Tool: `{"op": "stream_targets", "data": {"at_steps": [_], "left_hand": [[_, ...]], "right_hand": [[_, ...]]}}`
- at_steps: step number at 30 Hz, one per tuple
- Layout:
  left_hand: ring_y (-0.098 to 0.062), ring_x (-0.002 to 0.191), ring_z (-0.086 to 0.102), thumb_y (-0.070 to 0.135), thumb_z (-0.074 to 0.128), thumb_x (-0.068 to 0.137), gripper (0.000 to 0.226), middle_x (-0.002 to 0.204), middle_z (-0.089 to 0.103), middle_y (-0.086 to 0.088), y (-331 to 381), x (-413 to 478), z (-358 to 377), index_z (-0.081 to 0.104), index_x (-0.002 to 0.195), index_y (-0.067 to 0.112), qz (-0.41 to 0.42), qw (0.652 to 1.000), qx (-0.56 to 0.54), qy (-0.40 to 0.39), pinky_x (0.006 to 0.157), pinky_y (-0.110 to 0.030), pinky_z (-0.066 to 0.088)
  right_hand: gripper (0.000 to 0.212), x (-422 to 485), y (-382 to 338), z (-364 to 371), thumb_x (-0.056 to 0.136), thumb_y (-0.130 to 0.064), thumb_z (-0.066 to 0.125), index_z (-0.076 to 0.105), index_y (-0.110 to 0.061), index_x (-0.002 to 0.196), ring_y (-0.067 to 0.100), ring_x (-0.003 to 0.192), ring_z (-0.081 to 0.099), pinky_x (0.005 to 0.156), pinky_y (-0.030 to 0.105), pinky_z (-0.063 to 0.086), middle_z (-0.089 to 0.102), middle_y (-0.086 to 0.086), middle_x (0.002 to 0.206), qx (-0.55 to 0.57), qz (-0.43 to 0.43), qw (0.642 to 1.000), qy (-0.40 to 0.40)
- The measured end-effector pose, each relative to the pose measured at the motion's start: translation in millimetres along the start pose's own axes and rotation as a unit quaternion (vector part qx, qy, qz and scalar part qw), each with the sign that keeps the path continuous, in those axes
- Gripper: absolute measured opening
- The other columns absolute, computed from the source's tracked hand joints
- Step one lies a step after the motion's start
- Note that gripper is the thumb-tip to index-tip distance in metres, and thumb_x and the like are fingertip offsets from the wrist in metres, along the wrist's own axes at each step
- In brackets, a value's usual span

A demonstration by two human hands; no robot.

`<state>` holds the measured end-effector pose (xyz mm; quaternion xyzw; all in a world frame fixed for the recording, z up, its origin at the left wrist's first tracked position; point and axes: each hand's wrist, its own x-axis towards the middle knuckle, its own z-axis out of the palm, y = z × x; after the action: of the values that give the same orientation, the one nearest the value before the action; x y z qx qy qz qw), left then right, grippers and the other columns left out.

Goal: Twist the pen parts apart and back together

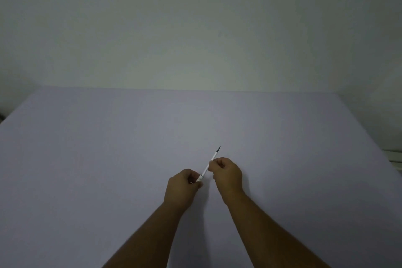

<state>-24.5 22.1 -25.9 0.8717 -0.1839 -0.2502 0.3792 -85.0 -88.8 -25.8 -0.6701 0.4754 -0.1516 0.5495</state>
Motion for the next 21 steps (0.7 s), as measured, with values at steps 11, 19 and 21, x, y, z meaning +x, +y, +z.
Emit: {"op": "stream_targets", "data": {"at_steps": [11,19,21], "left_hand": [[-0.008,0.072,0.058,0.021,0.069,0.080,0.007,0.077,0.063,0.010,12,-3,8,0.066,0.087,0.021,0.011,0.999,-0.038,-0.010,0.057,-0.010,0.038],[-0.009,0.069,0.056,0.021,0.070,0.080,0.009,0.078,0.064,0.005,18,-2,14,0.062,0.078,0.024,0.034,0.999,-0.018,-0.014,0.056,-0.013,0.039],[-0.011,0.071,0.057,0.022,0.069,0.081,0.007,0.079,0.064,0.005,19,-1,14,0.063,0.082,0.023,0.036,0.999,-0.023,-0.016,0.056,-0.013,0.039]], "right_hand": [[0.011,-2,3,-22,0.079,-0.019,0.065,0.065,-0.018,0.068,0.013,0.061,0.049,0.061,0.029,0.041,0.057,-0.004,0.063,0.031,0.001,0.996,-0.089],[0.018,9,0,-30,0.082,-0.023,0.063,0.062,-0.023,0.064,0.010,0.063,0.053,0.050,0.024,0.045,0.061,-0.004,0.068,0.074,-0.009,0.995,-0.063],[0.019,13,2,-31,0.081,-0.024,0.064,0.063,-0.023,0.062,0.010,0.063,0.053,0.051,0.023,0.044,0.061,-0.004,0.068,0.062,-0.008,0.995,-0.072]]}}
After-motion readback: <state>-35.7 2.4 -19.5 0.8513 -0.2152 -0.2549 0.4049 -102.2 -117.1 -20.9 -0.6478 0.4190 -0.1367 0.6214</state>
